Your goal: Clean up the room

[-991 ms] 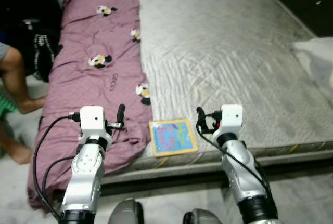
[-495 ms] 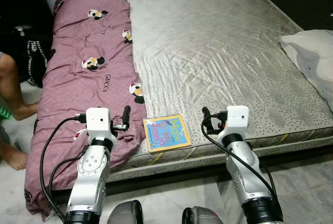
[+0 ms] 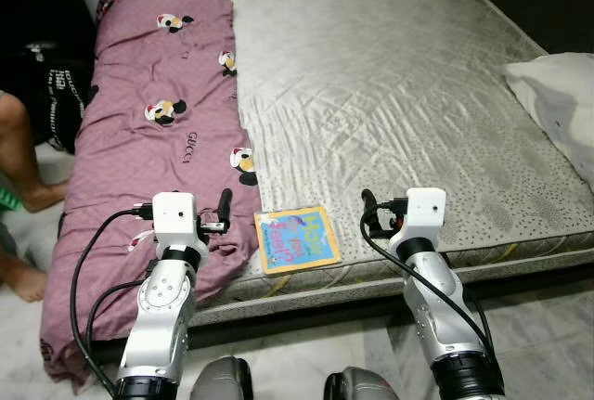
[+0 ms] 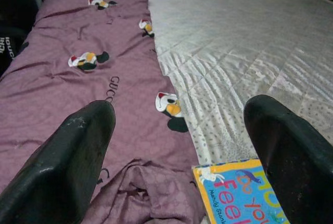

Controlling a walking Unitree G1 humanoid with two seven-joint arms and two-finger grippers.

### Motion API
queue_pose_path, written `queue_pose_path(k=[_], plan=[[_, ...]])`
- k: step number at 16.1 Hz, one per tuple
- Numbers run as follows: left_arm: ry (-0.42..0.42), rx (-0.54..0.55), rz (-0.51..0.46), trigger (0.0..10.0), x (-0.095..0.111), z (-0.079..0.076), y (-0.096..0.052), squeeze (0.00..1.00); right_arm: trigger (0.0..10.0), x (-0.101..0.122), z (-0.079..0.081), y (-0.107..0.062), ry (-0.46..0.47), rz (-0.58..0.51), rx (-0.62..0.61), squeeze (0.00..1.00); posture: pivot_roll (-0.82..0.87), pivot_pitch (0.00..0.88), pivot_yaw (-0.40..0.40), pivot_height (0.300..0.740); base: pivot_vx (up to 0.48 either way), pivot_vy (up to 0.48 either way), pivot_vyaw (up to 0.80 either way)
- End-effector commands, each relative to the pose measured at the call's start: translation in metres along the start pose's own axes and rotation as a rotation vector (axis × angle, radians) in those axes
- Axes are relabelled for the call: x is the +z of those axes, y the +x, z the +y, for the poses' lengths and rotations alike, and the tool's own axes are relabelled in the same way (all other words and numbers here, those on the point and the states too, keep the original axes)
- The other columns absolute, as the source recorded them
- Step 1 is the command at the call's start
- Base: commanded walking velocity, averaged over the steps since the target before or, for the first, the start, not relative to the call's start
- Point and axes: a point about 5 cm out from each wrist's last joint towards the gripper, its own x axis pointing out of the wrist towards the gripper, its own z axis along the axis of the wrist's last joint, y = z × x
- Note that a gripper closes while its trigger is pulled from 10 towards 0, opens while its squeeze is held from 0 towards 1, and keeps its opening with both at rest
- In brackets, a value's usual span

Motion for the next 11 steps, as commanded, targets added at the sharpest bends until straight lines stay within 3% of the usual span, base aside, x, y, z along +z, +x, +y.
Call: queue_pose_path(k=[1, 11], plan=[[0.008, 0.006, 0.004, 10.0, -0.0012, 0.0021, -0.0008, 0.0, 10.0, 0.0027, -0.0001, -0.0002, 0.001, -0.013, 0.002, 0.0, -0.02, 0.08, -0.015, 0.666, 0.0, 0.0, 0.0], [0.005, 0.014, -0.007, 10.0, -0.0005, 0.004, -0.0007, 0.0, 10.0, -0.0019, 0.0008, 0.0011, -0.018, 0.021, 0.01, 0.0, -0.02, 0.078, -0.019, 0.666, 0.0, 0.0, 0.0]])
